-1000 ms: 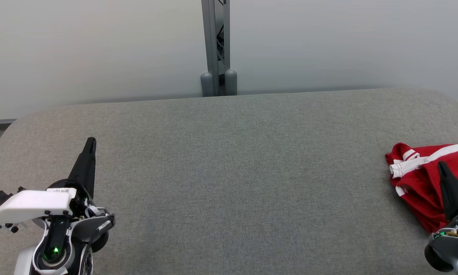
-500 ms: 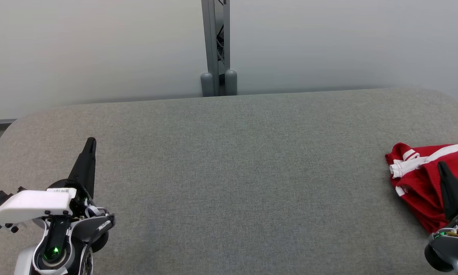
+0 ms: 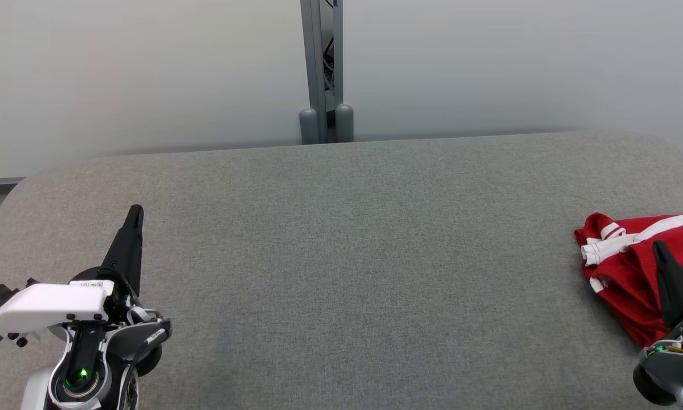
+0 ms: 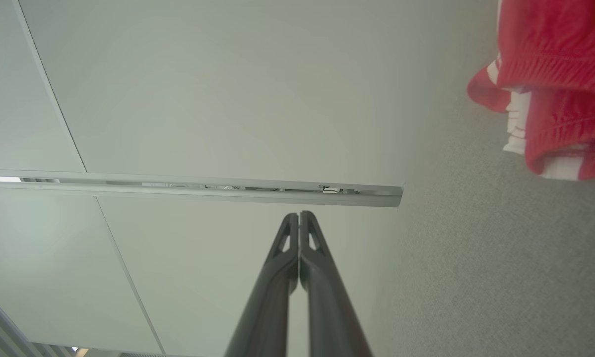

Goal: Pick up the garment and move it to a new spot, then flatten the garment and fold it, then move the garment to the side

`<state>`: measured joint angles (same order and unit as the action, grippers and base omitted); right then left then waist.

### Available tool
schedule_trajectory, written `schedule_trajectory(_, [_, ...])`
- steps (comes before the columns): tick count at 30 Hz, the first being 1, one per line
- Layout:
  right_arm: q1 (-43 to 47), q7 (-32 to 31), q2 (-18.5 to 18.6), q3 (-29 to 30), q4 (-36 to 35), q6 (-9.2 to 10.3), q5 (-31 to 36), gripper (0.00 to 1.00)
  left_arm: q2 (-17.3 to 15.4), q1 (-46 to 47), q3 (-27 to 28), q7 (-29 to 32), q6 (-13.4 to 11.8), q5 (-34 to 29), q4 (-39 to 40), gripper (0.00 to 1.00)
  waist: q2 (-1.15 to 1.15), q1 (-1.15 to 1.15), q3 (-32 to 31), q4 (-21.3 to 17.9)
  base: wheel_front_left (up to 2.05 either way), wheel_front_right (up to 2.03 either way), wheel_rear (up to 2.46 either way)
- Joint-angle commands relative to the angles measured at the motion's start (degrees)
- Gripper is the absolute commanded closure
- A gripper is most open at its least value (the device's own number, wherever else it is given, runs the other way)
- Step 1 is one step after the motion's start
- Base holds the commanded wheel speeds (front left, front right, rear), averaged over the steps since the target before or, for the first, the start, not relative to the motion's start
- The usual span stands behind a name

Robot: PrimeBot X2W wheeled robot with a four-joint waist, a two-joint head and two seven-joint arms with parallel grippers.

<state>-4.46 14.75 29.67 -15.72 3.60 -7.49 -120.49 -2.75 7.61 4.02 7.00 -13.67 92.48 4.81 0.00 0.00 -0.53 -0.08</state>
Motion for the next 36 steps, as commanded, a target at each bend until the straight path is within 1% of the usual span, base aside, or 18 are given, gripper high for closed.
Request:
schedule_trajectory(1, [-0.37, 0.37, 0.35, 0.12, 0.09, 0.0, -0.12, 1.0, -0.13, 1.12, 0.29, 0.02, 0.03, 0.18, 0.21, 1.0, 0.0, 0.0, 0.0, 0.0, 0.0, 0.0, 0.0])
schedule_trajectory(36, [-0.37, 0.37, 0.33, 0.14, 0.1, 0.0, -0.09, 1.0, -0.12, 1.12, 0.3, 0.01, 0.03, 0.17, 0.2, 1.0, 0.0, 0.0, 0.0, 0.0, 0.0, 0.0, 0.0])
